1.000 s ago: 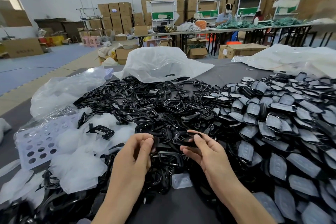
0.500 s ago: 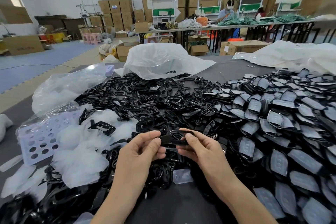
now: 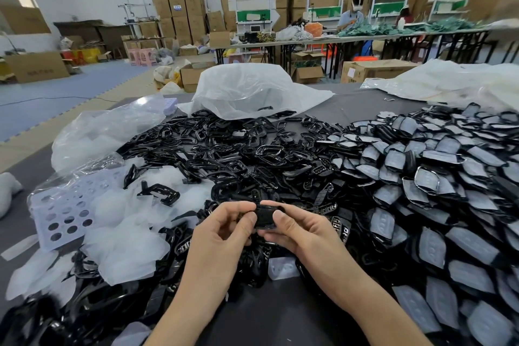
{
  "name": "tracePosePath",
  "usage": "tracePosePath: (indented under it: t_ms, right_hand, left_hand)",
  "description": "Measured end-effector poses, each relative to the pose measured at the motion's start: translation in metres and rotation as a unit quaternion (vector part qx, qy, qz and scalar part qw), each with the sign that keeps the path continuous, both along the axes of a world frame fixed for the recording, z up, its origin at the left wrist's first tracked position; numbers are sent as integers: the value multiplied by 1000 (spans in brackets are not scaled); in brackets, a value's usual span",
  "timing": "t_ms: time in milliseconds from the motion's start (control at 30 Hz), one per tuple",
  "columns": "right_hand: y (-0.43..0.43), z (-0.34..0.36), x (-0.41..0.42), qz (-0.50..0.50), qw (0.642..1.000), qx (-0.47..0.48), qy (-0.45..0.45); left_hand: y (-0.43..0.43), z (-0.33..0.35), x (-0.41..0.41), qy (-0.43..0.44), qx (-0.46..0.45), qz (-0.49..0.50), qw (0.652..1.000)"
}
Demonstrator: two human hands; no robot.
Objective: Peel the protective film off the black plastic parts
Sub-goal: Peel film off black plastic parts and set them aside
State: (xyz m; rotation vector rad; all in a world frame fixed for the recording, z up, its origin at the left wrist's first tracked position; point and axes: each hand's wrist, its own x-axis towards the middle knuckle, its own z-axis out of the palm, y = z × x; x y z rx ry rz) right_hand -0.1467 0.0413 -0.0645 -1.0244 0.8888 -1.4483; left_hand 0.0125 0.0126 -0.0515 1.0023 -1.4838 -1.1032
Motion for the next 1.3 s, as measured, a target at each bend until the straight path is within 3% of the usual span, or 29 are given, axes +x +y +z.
tracePosePath:
  t_ms: [267, 400, 533, 700, 800, 933, 1067, 1167, 1300]
  right_hand:
    - [2, 3, -5, 24, 999, 7, 21]
    - [3, 3, -4, -22, 995, 3, 95]
    - [-2, -1, -7, -128, 980, 3, 152]
    - [-6, -4, -19, -228, 967, 3, 110]
    - [-5, -6, -18, -229, 966, 4, 116]
    - [-4, -9, -12, -208, 965, 4, 159]
    - [-2, -10, -8, -198, 964, 9, 176]
    - [-1, -9, -9, -197, 963, 8, 184]
    - [-2, -10, -9, -198, 962, 10, 186]
  left_hand:
    - [-4, -3, 5, -62, -47, -29, 997]
    - [-3, -6, 3, -134, -106, 11, 985]
    - [1, -9, 2, -249, -220, 52, 942]
    - [4, -10, 5, -391, -320, 14, 863]
    - [-7, -5, 16, -398, -302, 123, 858]
    - [-30, -9, 46, -501, -178, 272, 802]
    - [-40, -13, 59, -538, -75, 280, 791]
    - [-42, -12, 59, -528, -91, 282, 796]
    - [-41, -11, 59, -460, -119, 289, 831]
